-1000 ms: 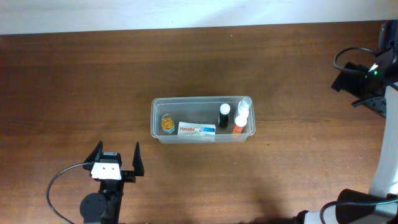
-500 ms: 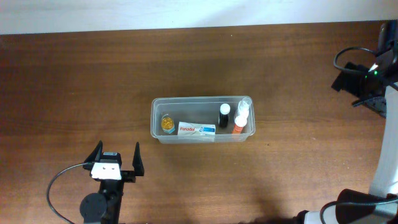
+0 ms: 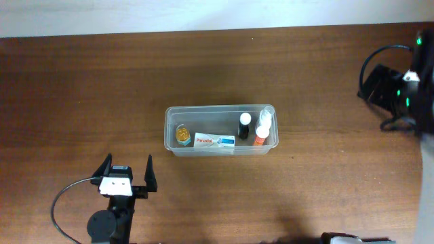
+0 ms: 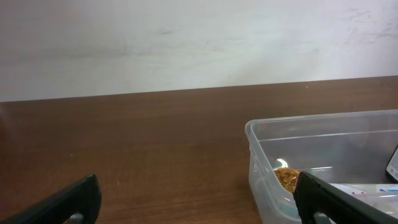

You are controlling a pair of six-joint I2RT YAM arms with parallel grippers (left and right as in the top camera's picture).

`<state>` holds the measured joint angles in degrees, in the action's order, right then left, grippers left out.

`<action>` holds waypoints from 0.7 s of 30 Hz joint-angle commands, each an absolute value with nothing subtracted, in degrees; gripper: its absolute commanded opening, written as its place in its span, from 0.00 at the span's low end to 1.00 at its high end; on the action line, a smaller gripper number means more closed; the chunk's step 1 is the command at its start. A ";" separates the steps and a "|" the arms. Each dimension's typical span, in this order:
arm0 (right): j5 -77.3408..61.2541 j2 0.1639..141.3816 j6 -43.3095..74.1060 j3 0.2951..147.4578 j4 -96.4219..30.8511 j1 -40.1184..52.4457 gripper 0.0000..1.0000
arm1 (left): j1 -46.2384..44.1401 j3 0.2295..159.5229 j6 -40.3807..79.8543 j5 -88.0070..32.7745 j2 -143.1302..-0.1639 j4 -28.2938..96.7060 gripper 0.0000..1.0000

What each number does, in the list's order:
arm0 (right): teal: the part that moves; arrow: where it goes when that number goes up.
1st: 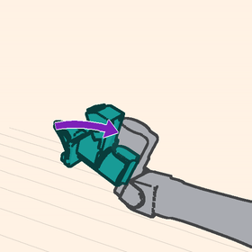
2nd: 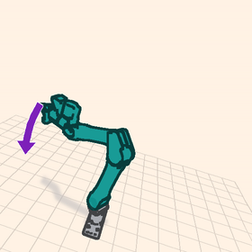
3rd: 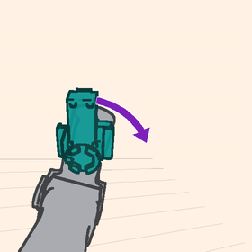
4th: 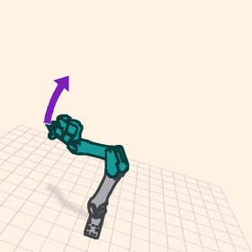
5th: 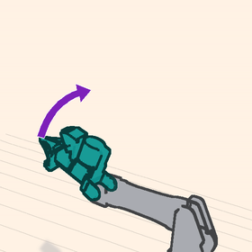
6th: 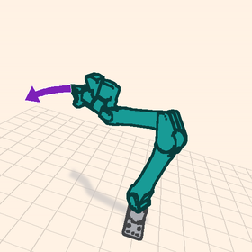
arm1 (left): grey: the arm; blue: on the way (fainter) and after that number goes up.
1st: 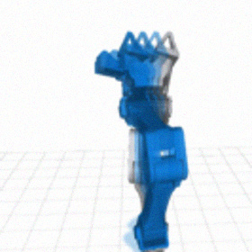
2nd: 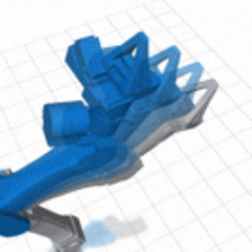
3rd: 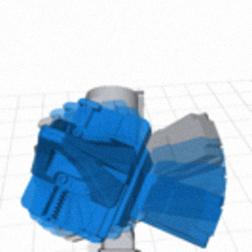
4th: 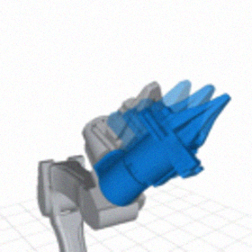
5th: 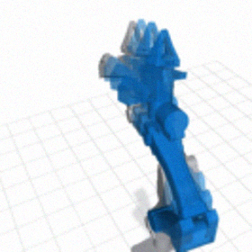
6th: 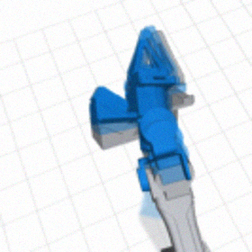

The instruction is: Pack container

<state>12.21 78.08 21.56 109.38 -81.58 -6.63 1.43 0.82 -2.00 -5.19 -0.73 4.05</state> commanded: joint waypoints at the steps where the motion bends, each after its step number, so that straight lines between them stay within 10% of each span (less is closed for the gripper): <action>1: 14.20 68.34 21.45 106.15 -77.76 -2.74 0.99 | 1.72 0.51 -2.87 -5.80 -0.30 4.10 0.99; 21: -0.93 23.77 4.71 44.05 -26.52 -0.08 0.98 | 1.72 0.51 -2.87 -5.80 -0.30 4.10 0.99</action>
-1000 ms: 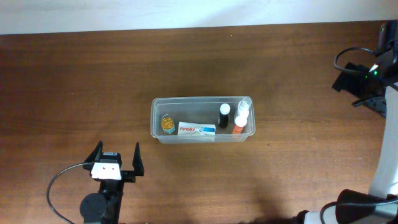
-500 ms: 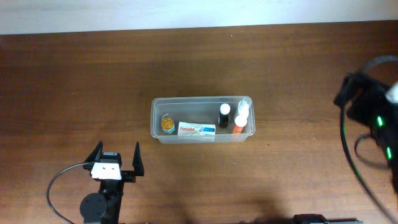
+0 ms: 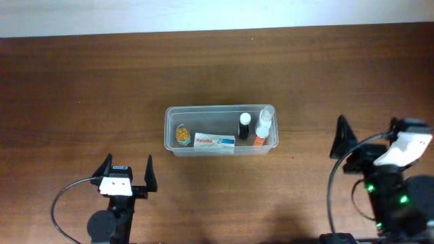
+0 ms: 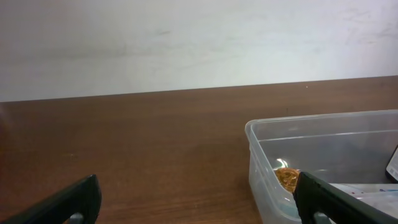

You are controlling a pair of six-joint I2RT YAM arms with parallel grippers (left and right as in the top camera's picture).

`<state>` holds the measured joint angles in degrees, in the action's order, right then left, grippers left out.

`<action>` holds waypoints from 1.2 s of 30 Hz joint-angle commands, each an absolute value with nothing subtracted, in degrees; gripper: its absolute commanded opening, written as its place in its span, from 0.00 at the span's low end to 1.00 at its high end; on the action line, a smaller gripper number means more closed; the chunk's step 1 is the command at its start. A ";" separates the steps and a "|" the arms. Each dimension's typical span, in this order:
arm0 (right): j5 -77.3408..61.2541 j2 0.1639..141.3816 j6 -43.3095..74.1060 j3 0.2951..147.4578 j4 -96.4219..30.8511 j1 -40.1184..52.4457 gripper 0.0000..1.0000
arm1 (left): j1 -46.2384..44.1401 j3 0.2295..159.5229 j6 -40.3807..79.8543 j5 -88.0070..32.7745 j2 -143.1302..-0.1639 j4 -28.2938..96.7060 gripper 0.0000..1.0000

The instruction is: Pack container

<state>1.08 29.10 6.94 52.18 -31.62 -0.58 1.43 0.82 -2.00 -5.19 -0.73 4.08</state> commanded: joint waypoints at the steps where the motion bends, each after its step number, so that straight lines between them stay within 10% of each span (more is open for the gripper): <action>1: -0.93 22.17 4.73 41.36 -24.16 -0.08 0.98 | 1.72 0.51 -2.87 -5.80 -0.30 4.10 0.99; 36: -3.05 0.19 6.22 0.99 -3.60 -2.33 0.98 | 1.72 0.51 -2.87 -5.80 -0.30 4.10 0.99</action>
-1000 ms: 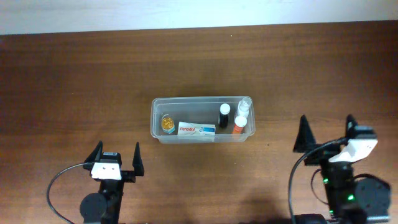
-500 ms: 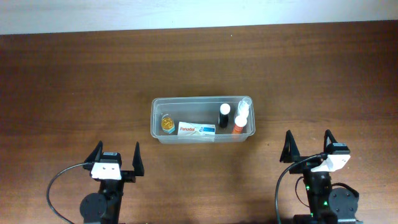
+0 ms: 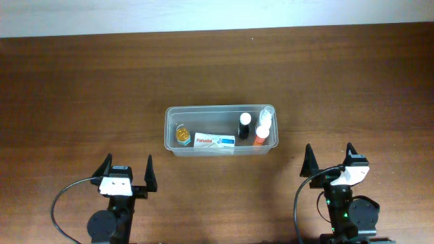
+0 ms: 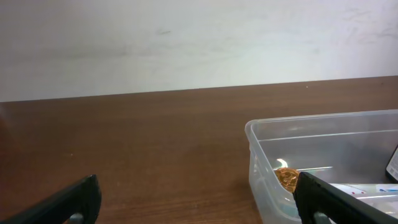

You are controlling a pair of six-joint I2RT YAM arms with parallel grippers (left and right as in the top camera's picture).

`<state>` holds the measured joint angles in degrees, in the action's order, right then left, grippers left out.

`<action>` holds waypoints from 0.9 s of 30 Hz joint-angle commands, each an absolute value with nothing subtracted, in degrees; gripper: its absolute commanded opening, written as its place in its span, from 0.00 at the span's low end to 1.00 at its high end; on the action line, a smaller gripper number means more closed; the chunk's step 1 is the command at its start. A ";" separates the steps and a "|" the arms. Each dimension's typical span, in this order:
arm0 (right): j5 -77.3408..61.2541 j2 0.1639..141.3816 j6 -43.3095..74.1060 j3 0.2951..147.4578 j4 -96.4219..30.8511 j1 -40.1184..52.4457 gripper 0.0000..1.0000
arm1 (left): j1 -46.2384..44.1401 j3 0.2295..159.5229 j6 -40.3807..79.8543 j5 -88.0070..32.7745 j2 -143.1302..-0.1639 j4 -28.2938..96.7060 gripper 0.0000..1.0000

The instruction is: Pack container

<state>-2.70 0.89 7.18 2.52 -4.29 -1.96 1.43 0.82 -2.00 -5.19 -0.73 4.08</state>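
Note:
A clear plastic container (image 3: 168,129) sits mid-table. It holds a gold-lidded jar (image 3: 182,134), a Panadol box (image 3: 215,141), a black-capped bottle (image 3: 244,126), an orange bottle (image 3: 260,136) and a clear bottle (image 3: 265,117). My left gripper (image 3: 127,167) rests open near the front edge, left of the container, with nothing between its fingers. In the left wrist view the container's corner (image 4: 261,134) and the jar (image 4: 286,178) show beside the right fingertip (image 4: 336,199). My right gripper (image 3: 328,154) rests open at the front right, apart from the container.
The wooden table (image 3: 88,95) runs back to a white wall (image 4: 186,43). Cables loop beside both arm bases at the front edge.
My right arm has moved left and settled lower at the front right, its fingers now spread and pointing toward the back. The left arm and the container's contents are unchanged.
At first the right arm was high at the far right edge, and the container was packed. Then it stood at the right front, large in view. Now it rests low at the front right. The left gripper stayed open and still throughout.

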 commanded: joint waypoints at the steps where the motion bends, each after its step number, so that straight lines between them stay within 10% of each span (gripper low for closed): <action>1: -3.05 0.19 6.22 0.27 -2.96 -2.33 0.98 | 1.72 0.51 -2.87 -5.80 -0.30 4.10 0.99; 27: -2.39 0.25 3.40 0.32 -4.27 -2.28 0.98 | 1.72 0.51 -2.87 -5.80 -0.30 4.10 0.99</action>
